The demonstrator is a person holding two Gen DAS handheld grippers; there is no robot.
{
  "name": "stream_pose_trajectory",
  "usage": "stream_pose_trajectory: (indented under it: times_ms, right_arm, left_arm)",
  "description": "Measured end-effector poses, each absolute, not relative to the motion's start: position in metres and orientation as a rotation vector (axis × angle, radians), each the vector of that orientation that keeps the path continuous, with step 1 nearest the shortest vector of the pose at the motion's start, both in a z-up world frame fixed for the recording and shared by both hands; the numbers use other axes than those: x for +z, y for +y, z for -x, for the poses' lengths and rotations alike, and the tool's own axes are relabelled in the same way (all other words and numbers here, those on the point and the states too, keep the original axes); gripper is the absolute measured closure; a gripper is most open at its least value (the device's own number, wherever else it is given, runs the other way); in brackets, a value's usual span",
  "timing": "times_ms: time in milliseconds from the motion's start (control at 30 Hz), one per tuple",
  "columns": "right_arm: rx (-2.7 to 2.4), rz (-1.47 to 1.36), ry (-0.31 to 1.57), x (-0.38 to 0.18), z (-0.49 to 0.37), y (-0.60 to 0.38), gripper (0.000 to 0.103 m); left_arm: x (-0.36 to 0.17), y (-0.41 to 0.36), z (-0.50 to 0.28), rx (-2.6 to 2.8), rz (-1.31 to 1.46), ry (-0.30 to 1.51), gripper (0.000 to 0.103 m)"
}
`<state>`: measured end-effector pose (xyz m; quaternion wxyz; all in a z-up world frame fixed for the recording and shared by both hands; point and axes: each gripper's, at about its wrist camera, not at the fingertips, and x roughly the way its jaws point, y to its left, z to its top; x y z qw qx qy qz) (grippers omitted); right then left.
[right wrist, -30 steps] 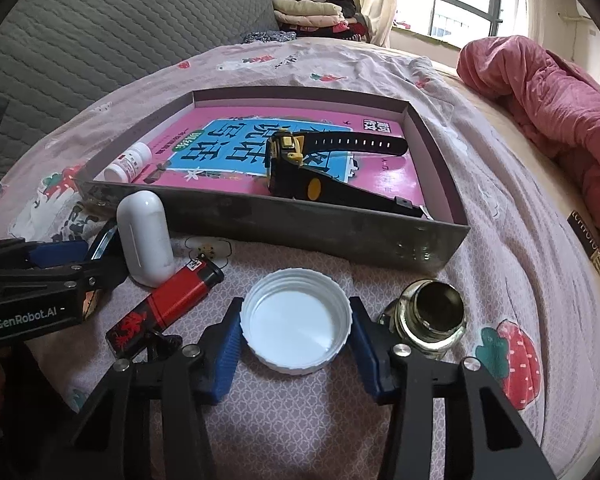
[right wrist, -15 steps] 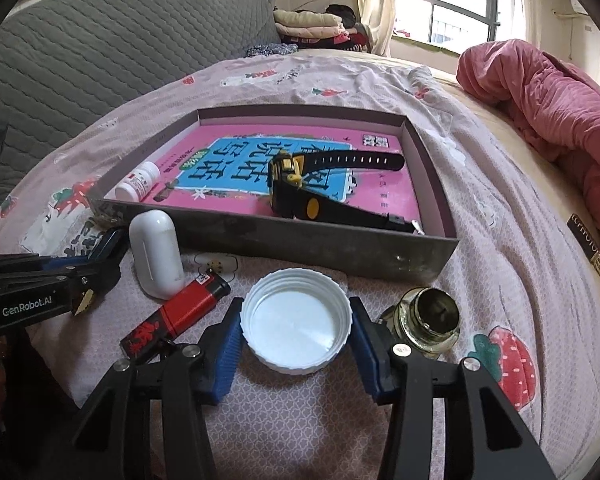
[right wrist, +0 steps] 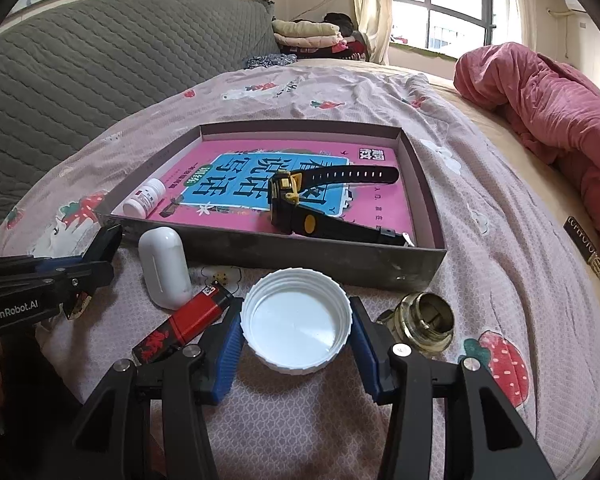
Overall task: Organize rigid objects
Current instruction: 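Lift the lipstick with the left gripper while the right gripper carries the cap over the tray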
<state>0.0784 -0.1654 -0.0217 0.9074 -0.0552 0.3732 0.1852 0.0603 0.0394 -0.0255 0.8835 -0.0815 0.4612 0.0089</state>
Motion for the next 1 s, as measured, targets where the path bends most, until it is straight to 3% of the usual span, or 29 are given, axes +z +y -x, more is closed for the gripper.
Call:
stream_pose_trajectory:
  times_ms: [1000]
  right_arm:
    - [0.409, 0.105, 0.594, 0.030, -0.051, -0.160, 0.053]
  left_arm:
    - [0.022, 0.027, -0.054, 0.007, 0.134, 0.854, 0.081]
